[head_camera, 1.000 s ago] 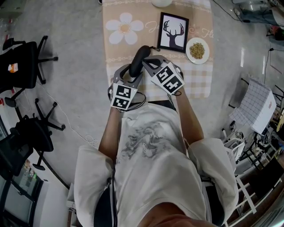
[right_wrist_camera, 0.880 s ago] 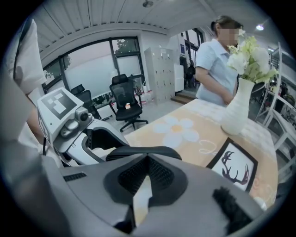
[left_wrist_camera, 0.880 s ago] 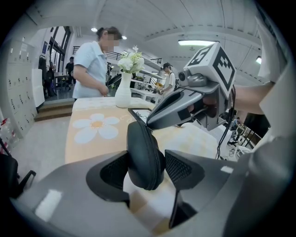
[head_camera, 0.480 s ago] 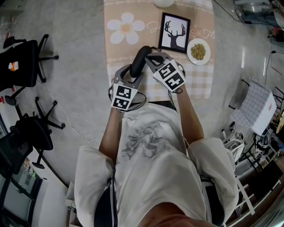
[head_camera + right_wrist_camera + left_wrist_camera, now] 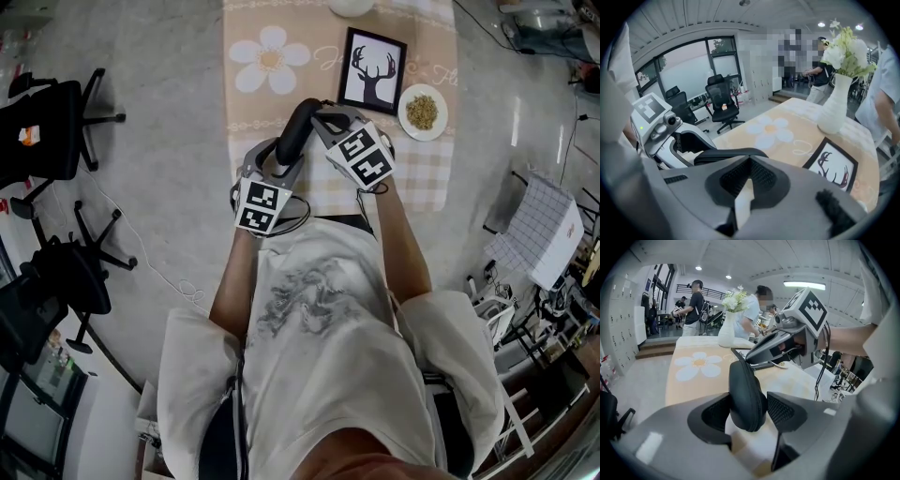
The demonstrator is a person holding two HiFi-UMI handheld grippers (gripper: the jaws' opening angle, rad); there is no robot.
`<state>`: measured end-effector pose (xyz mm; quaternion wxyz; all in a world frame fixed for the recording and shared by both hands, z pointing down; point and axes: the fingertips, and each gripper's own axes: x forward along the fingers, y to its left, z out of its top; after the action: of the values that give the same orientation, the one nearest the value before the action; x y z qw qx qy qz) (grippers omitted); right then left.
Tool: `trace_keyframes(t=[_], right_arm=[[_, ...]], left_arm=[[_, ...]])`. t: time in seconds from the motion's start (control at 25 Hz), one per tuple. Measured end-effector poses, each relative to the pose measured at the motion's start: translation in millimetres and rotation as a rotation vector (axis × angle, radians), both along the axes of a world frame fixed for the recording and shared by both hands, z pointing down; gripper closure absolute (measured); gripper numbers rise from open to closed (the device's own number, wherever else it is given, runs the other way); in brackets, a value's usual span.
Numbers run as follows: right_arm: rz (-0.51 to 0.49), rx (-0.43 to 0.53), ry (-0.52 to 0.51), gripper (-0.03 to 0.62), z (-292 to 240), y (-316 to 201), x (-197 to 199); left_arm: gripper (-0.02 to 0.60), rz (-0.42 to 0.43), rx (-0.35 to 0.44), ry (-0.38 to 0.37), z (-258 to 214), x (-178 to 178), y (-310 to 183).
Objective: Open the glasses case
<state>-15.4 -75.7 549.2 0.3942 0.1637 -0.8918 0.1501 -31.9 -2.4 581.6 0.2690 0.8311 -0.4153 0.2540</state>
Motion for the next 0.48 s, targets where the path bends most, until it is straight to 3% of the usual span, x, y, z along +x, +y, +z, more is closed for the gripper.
trace_keyframes(t=[0.48], right_arm=[[0.016,0.002,0.02,0.579,6,-14,4]], left_arm=[[0.324,-0.014,-0.016,-0.003,6,-2,4]])
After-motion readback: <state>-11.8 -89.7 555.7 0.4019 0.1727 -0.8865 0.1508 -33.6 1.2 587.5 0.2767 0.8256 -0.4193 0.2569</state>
